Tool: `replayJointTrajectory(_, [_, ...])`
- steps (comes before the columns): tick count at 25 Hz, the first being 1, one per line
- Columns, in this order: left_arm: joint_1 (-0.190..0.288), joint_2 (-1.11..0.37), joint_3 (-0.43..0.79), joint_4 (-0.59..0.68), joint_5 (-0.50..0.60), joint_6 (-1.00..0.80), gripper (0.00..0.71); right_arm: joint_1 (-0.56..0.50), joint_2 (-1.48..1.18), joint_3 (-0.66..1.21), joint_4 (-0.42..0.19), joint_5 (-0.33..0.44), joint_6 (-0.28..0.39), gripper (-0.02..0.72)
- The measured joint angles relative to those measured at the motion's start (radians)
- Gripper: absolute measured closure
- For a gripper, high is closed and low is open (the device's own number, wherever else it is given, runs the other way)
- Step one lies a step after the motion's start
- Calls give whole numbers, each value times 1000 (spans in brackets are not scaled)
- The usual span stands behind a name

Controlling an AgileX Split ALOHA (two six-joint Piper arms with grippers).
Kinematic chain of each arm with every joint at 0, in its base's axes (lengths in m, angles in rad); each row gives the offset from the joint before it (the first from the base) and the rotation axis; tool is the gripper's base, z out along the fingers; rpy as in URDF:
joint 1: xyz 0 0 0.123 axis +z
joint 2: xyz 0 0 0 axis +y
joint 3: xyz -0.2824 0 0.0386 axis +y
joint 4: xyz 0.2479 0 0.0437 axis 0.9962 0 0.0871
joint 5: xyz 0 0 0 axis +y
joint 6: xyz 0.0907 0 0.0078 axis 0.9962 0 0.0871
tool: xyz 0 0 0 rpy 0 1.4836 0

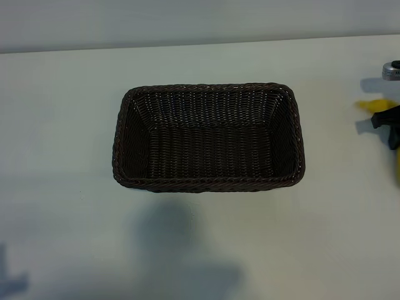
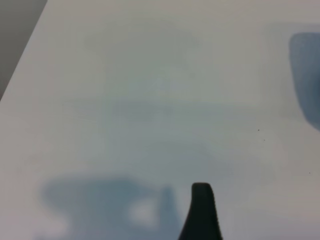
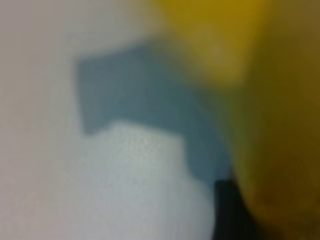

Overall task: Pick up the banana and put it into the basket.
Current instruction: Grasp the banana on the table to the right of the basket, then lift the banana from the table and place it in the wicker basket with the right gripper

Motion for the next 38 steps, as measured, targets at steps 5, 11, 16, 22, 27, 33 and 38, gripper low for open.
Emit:
replayJointTrajectory(5, [0, 0, 0, 0, 0, 0, 113, 0, -6, 0, -6, 12, 1, 289])
replayJointTrajectory(11, [0, 0, 0, 0, 0, 0, 113, 0, -122, -69, -9, 154, 1, 289])
replayJointTrajectory(16, [0, 0, 0, 0, 0, 0, 113, 0, -233, -167, -12, 317, 1, 289])
replayJointTrajectory(22, [0, 0, 0, 0, 0, 1, 113, 21, -266, -227, 35, 379, 1, 289])
replayJointTrajectory(27, [0, 0, 0, 0, 0, 1, 113, 130, -266, -229, 36, 382, 0, 289])
replayJointTrajectory(33, [0, 0, 0, 0, 0, 1, 113, 325, -266, -229, 38, 370, 7, 289])
replayJointTrajectory(38, [0, 0, 0, 0, 0, 1, 113, 502, -266, -229, 39, 341, 8, 289])
